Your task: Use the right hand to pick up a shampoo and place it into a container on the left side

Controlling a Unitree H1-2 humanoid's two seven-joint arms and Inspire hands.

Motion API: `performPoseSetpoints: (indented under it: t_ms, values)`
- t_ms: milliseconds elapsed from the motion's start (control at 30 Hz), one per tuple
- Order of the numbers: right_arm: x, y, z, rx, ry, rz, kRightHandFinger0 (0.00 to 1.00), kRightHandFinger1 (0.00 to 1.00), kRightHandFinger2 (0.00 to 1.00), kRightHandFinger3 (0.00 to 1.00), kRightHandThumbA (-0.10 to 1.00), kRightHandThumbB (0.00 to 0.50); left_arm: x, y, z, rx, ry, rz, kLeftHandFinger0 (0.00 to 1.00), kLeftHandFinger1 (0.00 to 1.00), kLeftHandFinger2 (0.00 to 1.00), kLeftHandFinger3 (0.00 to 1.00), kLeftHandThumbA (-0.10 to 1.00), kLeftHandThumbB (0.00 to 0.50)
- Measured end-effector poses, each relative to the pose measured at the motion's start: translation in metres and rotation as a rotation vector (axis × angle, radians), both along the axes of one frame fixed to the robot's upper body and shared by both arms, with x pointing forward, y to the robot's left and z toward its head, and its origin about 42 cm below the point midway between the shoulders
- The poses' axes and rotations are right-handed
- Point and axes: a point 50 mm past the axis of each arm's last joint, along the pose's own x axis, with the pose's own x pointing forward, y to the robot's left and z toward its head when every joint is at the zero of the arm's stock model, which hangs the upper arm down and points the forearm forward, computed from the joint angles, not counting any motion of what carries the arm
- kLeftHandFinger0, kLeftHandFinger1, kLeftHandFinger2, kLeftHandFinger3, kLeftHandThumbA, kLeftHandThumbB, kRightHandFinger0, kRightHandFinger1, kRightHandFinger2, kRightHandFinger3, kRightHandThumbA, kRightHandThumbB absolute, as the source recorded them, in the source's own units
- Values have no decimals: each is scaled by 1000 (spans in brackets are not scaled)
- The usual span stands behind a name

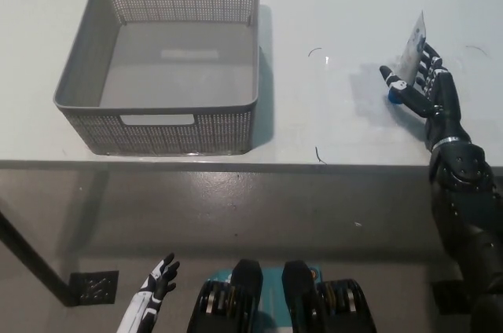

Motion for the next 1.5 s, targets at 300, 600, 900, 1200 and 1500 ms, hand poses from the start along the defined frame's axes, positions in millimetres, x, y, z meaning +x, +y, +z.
performPoseSetpoints:
  t_ms: [300,600,900,1200,1500]
  values:
    - [11,3,-1,-11,59,5,1000,1000,1000,1000,824,300,1,0,1,0,-4,0,1000,1000,1000,1000,988,221]
    - [24,2,16,-4,80,-60,2,114,353,293,-73,246,3,0,3,-1,-11,-1,1000,1000,1000,1000,985,217]
    - [33,3,35,23,40,-153,13,319,648,621,-100,127,6,-1,5,0,-21,-3,1000,1000,1000,1000,1000,233]
    - [32,-1,37,95,14,-195,21,373,686,651,-100,115,9,0,7,0,-29,-3,1000,1000,1000,1000,984,221]
    - [37,3,55,132,-62,-206,0,216,608,739,-100,123,10,0,8,1,-31,-2,1000,1000,1000,1000,1000,230]
